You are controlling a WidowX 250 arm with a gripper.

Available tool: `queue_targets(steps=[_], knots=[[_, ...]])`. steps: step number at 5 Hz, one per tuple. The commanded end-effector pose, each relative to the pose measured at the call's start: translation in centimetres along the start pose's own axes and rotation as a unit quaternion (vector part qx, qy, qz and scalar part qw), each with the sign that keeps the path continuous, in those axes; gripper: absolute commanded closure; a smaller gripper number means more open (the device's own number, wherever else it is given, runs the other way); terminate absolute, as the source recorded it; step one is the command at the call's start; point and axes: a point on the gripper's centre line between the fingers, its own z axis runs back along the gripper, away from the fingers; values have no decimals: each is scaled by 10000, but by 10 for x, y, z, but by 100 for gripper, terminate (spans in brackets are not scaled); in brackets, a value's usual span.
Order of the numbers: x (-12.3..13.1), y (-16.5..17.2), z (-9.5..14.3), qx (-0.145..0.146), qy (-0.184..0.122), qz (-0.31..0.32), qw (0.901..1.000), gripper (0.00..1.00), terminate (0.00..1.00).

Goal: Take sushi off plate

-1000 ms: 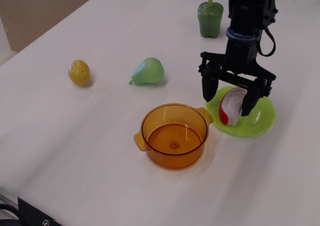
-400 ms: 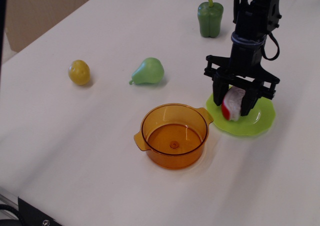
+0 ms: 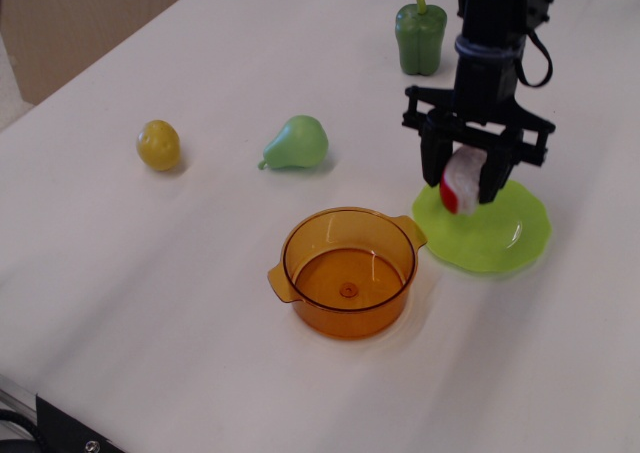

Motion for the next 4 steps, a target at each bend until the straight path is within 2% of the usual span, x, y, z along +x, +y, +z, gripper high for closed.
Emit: queue_targets(steps=[1, 2, 4], knots=[[-29, 43, 71, 118, -800, 726, 9941, 100, 0], [-52, 74, 68, 153, -673, 1035, 9922, 100, 0], [-100, 106, 35, 253, -421, 1300, 9903, 100, 0]])
